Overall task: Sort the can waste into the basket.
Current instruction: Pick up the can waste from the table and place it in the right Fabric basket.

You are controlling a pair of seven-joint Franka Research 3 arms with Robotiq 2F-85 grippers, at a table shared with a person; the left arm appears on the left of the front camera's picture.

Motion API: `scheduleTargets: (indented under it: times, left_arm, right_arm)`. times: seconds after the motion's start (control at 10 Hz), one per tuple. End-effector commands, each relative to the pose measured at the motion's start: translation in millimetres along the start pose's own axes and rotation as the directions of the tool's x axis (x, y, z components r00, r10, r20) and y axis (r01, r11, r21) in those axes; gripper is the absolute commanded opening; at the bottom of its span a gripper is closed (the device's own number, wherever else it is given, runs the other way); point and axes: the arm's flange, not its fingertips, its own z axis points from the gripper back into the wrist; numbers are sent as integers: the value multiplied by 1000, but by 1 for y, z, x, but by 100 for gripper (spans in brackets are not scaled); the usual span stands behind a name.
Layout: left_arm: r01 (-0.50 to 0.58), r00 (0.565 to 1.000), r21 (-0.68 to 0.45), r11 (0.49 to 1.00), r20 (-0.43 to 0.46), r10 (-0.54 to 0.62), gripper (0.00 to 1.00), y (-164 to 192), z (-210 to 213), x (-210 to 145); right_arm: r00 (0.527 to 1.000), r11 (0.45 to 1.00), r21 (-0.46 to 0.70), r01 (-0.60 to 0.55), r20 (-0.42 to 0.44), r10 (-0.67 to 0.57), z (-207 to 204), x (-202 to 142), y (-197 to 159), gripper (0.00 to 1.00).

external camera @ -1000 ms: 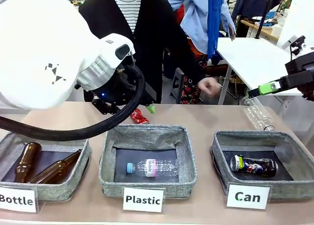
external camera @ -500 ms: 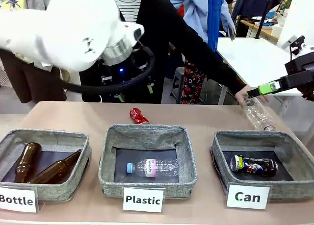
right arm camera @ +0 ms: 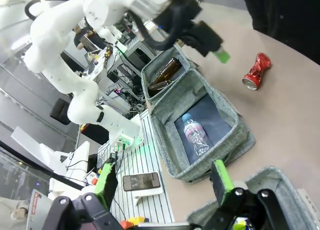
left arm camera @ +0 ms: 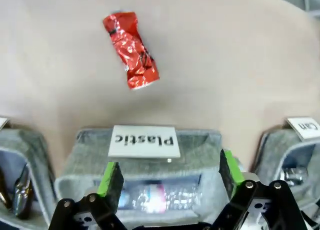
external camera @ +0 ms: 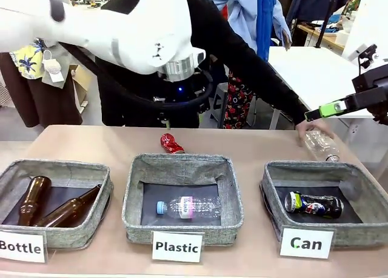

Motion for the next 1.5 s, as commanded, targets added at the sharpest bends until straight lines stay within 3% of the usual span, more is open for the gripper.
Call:
scheduleTargets:
  times: [0.0,0.3,0.6,0.8,1.0,1.1,1.2,1.4]
  left_arm:
    - [-42,998,3,999,-44,42,100,-18,-17,36]
    - [-110,991,-20,994,-76,108,100,-4,-28,56]
    - [-411,911,-72,909,-61,407,100,10,-31,64]
    - [-429,903,-94,898,-51,426,100,14,-30,66]
    - [-384,923,-77,920,-35,383,100,23,-23,64]
    - [-308,950,-115,944,-91,299,100,42,9,40]
    - [-291,957,-151,945,-55,286,100,61,42,18]
    - [-235,972,-245,941,-31,234,100,136,143,-39]
  right_arm:
    - [1000,1000,-10,-21,5,21,-1,-2,1,100]
    - [1000,1000,-10,-21,5,21,-1,-2,1,100]
    - [1000,1000,-10,-21,5,21,-1,-2,1,100]
    - [1000,1000,-10,-21,5,21,-1,-2,1,100]
    - [1000,1000,-10,-21,5,21,-1,-2,1,100]
    - [1000,1000,-10,-21,5,21,-1,-2,1,100]
    - [1000,1000,-10,-21,5,21,-1,-2,1,100]
    - [1000,1000,-10,-21,5,21,-1,-2,1,100]
